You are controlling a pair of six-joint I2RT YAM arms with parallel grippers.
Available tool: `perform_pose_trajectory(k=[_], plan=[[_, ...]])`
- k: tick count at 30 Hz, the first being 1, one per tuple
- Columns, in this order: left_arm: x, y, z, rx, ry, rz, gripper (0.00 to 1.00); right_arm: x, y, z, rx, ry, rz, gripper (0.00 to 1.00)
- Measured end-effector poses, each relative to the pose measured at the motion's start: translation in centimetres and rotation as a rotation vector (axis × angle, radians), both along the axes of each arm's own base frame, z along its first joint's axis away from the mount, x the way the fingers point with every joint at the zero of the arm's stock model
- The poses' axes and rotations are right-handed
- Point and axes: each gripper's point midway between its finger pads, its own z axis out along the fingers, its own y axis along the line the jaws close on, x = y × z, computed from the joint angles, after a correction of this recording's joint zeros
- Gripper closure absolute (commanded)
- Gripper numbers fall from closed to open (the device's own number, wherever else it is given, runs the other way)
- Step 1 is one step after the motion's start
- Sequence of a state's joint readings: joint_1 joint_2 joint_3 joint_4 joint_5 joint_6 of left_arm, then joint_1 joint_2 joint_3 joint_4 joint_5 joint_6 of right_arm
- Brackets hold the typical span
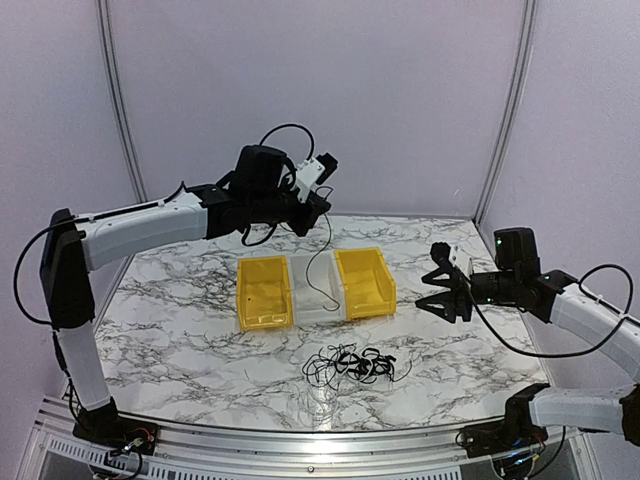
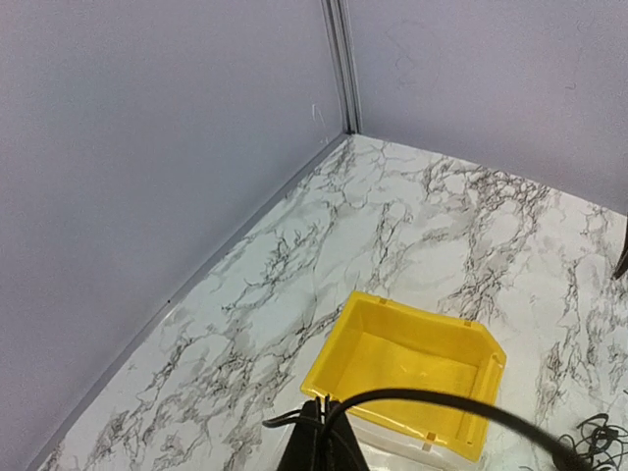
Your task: Untangle the cables
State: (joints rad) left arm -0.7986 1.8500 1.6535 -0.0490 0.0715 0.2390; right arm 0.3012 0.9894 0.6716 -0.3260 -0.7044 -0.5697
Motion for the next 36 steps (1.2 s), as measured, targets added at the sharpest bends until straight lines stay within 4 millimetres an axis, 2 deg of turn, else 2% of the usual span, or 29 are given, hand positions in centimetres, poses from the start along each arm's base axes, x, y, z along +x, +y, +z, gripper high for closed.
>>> perform_pose_trajectory(k=[4,10,19,27,29,34,36], plan=[[1.1,-0.4,-4.8,0.052,0.077,0.007,1.0,0.4,-0.2,0.0,-0.01,-0.015,-0.017,0.38],[1.3,-0.4,-9.8,0.085,0.181,0.017,1.0,0.7,-0.4,0.0,-0.022,-0.027,-0.029,0.38],[-1.1,-1.5,-14.2,-0.034,0.368,-0.043,1.0,0.9,-0.5,-0.5,-0.04,-0.031,-0.024,0.38],[-1.8,-4.4,-16.0,-0.106,0.465,-0.112,1.0,1.1,-0.6,-0.9,-0.053,-0.029,-0.029,0.38],[-1.8,-5.2,-15.6,-0.122,0.468,-0.126,1.0,1.1,-0.6,-0.9,-0.057,-0.031,-0.031,0.38],[-1.7,-6.5,-13.0,-0.181,0.442,-0.159,1.0,1.2,-0.6,-1.0,-0.062,-0.036,-0.03,0.39],[-1.8,-6.6,-13.0,-0.188,0.445,-0.162,1.0,1.2,-0.6,-1.0,-0.064,-0.038,-0.03,0.38]])
